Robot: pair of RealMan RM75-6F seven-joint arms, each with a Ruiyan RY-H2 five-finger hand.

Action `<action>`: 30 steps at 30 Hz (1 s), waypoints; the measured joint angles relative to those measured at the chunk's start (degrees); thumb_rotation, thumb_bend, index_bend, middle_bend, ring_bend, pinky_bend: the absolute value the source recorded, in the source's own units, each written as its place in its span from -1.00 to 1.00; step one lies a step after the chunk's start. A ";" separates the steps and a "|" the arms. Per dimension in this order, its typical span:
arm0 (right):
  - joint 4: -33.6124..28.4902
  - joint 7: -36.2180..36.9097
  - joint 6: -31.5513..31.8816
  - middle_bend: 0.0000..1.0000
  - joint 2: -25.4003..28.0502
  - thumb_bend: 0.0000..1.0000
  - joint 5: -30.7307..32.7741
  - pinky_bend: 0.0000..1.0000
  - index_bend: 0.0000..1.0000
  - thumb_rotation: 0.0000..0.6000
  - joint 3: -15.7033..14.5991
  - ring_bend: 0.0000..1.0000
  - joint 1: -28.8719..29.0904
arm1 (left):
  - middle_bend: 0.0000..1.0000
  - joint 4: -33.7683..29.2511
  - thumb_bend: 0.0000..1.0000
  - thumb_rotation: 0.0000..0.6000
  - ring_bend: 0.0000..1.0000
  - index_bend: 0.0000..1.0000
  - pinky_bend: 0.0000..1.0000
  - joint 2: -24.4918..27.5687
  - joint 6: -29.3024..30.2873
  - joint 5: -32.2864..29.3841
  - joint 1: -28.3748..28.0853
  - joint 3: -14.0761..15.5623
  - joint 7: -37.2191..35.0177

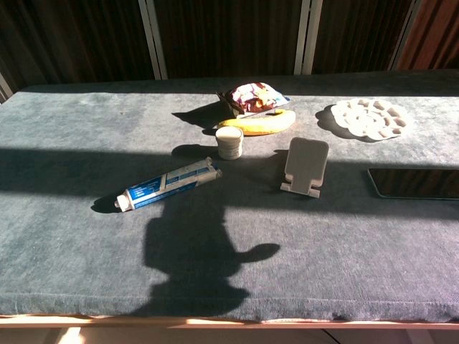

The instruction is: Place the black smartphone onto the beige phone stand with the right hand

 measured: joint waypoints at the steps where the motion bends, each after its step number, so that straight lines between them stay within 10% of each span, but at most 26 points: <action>1: 0.02 -0.06 -0.39 -1.00 0.00 -0.64 0.36 -1.00 -1.00 1.00 0.04 -1.00 0.10 | -1.00 -0.06 -0.22 1.00 -1.00 -1.00 -1.00 -0.03 0.17 0.02 0.08 0.01 0.56; 20: 13.88 13.02 -31.39 -1.00 -2.44 -0.64 9.67 -1.00 -0.98 1.00 3.21 -1.00 14.73 | -1.00 0.20 -0.20 1.00 -1.00 -1.00 -1.00 -0.18 0.72 0.60 -0.07 0.07 -0.25; 30: 28.89 20.37 -39.43 -0.69 -10.05 -0.62 8.75 -1.00 -0.48 1.00 2.96 -1.00 22.49 | -1.00 0.02 -0.20 1.00 -1.00 -1.00 -1.00 -0.74 0.39 -0.13 -0.17 -0.12 0.94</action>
